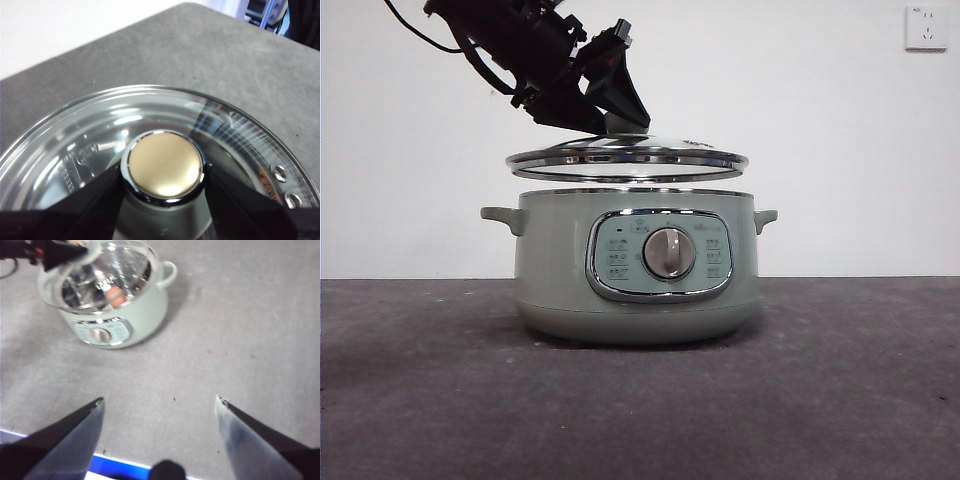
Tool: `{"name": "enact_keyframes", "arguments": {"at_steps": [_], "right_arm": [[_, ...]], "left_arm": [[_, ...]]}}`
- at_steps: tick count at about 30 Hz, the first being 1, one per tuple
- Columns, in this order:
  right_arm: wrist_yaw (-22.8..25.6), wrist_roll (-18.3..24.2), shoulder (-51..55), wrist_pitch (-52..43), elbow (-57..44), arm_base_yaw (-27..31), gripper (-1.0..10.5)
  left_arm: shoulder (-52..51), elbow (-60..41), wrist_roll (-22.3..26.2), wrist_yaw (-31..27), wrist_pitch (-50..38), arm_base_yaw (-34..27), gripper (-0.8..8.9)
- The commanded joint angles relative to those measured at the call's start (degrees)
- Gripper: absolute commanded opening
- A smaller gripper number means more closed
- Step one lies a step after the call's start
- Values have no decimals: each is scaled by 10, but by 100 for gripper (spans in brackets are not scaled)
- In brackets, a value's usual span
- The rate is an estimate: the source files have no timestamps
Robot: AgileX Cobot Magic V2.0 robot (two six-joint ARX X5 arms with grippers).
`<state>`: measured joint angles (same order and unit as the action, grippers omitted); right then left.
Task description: Pick up the egg,open the lid,put the egg in the pot,close the lid
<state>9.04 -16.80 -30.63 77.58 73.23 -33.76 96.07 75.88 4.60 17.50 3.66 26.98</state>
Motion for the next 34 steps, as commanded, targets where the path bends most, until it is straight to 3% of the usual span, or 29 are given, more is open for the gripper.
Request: {"name": "enact_keyframes", "arguments": {"at_steps": [1,34], "right_arm": [[2,-13,5,13,-18,-1,374],[4,-17,5,-12,-46,-1,374]], "left_arm": [[2,5,-9,2,-41,1,-8],[53,6,-12,-10,-66,0,-9]]}}
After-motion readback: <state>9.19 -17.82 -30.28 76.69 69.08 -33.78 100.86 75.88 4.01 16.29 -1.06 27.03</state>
